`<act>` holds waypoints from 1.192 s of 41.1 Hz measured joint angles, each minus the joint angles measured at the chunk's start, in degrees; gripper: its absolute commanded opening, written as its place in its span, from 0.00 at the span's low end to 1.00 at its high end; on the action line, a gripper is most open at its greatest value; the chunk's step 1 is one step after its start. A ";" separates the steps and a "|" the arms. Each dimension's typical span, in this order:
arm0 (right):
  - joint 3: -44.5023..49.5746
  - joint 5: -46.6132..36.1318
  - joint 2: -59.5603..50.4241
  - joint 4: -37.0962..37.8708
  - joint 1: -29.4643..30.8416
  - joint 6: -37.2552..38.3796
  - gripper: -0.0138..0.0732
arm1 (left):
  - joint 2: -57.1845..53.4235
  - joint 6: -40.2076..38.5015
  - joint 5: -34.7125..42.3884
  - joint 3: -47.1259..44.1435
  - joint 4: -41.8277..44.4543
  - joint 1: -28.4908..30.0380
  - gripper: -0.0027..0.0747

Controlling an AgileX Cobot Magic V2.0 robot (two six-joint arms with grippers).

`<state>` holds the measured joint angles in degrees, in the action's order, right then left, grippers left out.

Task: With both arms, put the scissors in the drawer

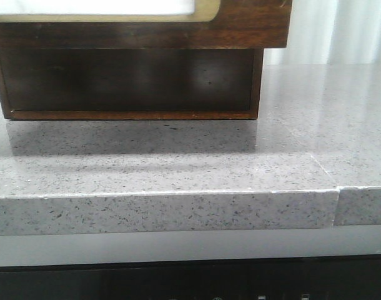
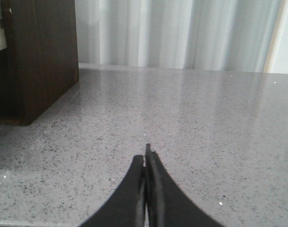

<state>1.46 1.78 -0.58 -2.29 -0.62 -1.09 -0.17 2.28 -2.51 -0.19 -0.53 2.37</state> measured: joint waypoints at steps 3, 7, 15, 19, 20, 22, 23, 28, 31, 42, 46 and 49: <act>0.00 -0.22 0.00 0.40 -0.81 1.09 0.08 | 0.00 0.00 0.00 0.00 0.00 0.00 0.01; 0.00 -0.54 0.00 0.65 -1.20 1.80 0.08 | 0.00 0.00 0.00 0.00 0.00 0.00 0.01; 0.00 -1.01 0.00 1.08 -1.43 2.08 0.08 | 0.00 0.00 0.00 0.00 -0.09 0.00 0.01; 0.00 -1.36 0.00 1.12 -1.43 2.08 0.08 | 0.00 0.00 0.00 0.00 -0.09 0.00 0.01; 0.00 -1.78 0.00 1.12 -1.43 2.08 0.08 | 0.00 0.00 0.00 0.00 -0.09 0.00 0.01; 0.00 -1.78 0.00 1.12 -1.27 2.08 0.08 | 0.00 0.00 0.00 0.00 -0.09 0.00 0.01; 0.00 -1.78 0.00 1.12 -1.14 2.08 0.08 | 0.00 0.00 0.00 0.00 -0.09 0.00 0.01; 0.00 -1.78 0.00 1.21 -0.44 2.22 0.08 | 0.00 0.00 0.00 0.00 -0.09 0.00 0.01; 0.00 -1.78 0.00 1.21 -0.22 2.22 0.08 | 0.00 0.00 0.00 0.00 -0.09 0.00 0.01; 0.00 -1.78 0.00 2.29 -0.22 2.22 0.08 | 0.00 0.00 0.00 0.00 -0.09 0.00 0.01; 0.00 -1.78 0.00 2.29 -0.22 2.22 0.08 | 0.00 0.00 0.00 0.00 -0.09 0.00 0.01; 0.00 -1.78 0.00 2.29 -0.22 2.22 0.08 | 0.00 0.00 0.00 0.00 -0.09 0.00 0.01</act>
<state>1.46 0.00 -0.58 0.00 -0.85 1.14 -0.17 2.28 -2.51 -0.19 -0.62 2.37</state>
